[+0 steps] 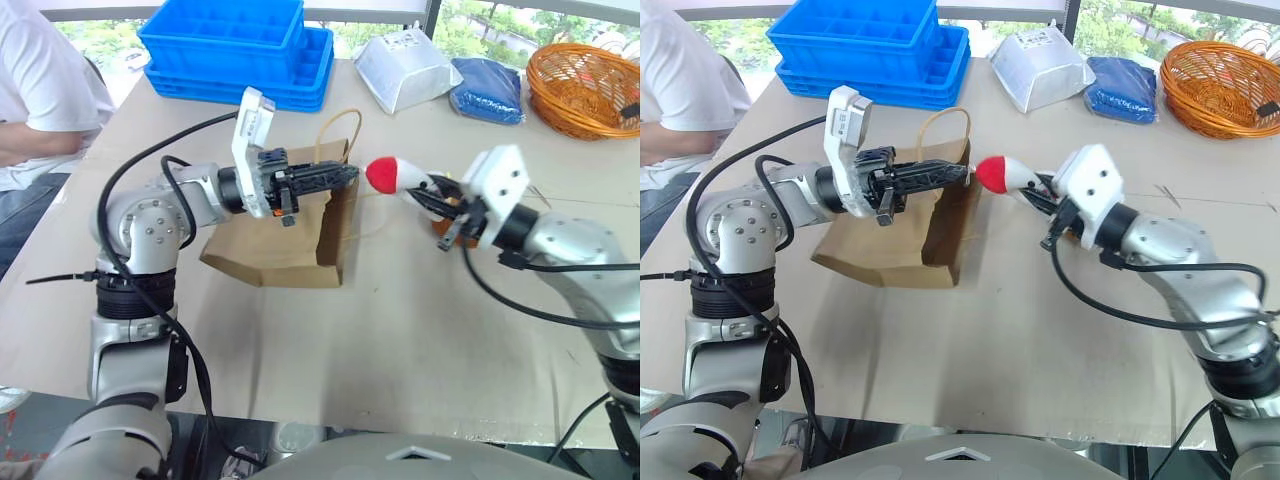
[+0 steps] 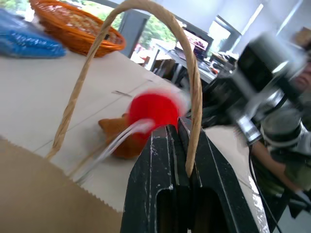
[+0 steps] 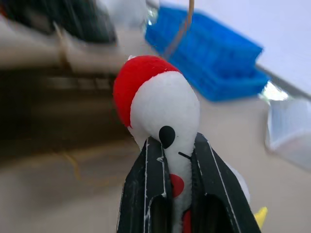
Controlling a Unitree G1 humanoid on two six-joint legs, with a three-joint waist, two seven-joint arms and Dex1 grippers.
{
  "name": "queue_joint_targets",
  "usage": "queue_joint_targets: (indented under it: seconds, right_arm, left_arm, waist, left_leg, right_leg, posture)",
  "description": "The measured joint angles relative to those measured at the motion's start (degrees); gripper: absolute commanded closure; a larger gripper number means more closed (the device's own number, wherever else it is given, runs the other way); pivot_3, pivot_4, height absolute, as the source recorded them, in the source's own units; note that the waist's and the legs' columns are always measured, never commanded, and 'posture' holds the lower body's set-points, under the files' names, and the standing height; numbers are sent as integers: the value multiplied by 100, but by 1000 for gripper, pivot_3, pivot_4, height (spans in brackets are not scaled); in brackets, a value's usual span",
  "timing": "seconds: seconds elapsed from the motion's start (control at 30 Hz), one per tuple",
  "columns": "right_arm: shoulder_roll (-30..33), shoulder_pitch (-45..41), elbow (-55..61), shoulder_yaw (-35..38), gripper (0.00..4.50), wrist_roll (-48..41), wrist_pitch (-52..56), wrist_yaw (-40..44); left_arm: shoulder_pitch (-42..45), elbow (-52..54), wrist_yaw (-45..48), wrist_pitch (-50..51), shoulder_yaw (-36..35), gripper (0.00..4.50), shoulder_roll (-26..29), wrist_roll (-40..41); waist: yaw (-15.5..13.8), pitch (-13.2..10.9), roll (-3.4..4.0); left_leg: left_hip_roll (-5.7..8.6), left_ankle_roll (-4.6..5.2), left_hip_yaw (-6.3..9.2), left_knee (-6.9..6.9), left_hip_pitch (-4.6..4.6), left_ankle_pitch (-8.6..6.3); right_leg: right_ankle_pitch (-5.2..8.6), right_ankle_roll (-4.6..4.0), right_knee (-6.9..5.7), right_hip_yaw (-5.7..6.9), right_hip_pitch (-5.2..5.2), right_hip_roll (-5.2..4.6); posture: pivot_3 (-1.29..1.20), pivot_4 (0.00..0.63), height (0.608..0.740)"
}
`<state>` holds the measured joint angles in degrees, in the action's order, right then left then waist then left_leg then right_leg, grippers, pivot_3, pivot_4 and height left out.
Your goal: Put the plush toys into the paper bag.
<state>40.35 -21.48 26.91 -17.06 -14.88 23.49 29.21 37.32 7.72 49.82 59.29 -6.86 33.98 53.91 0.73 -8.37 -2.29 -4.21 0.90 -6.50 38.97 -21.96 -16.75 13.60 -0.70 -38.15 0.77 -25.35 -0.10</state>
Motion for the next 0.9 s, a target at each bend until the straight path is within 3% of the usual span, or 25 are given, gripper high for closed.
queue_joint_targets:
  seconds: [0.03,0.23,0.57,0.8,0.83,0.9]
  right_arm:
    - [22,1,-233,-361,4438,459,-316,179]
    - [-120,-421,-854,-893,4438,1382,-1398,759]
    - [-1038,-1685,-2016,-1344,4438,1868,-2944,1936]
    - [-1936,-2529,-3760,-1827,4438,2310,-4450,2372]
    - [-1977,-2561,-3838,-1827,3767,2308,-4483,2423]
    - [-2039,-2603,-3989,-1825,3058,2268,-4527,2589]
  left_arm:
    - [-46,33,-146,43,-110,4500,-60,66]
    - [-207,357,-502,40,-279,4500,-141,169]
    - [-244,515,-663,-45,-163,4500,-459,188]
    - [-148,508,-618,-68,-69,4500,-578,215]
    - [-148,508,-609,-72,-37,4500,-579,215]
    - [-153,510,-582,-72,18,4500,-579,212]
  waist:
    - [-2,0,0]
    - [15,-1,-1]
    - [12,-1,-1]
    - [12,-1,-1]
    - [11,-1,-1]
    - [1,-1,-1]
  left_leg:
    - [-1,0,2,4,-3,0]
    - [0,-1,-2,27,2,0]
    - [2,-4,-4,32,9,2]
    - [0,-4,-4,34,10,2]
    - [0,-4,-3,34,10,2]
    - [-3,-4,2,34,9,2]
  right_leg:
    - [0,0,-1,2,-2,-1]
    - [0,0,-34,-2,-5,4]
    - [1,-3,-51,-6,-6,7]
    - [0,-4,-61,-10,-6,2]
    - [0,-4,-63,-10,-6,2]
    - [0,-4,-65,-10,-6,-4]
  posture:
    - [0,150,740]
    - [0,150,740]
    - [0,150,740]
    - [0,150,740]
    - [0,150,740]
    - [0,150,740]
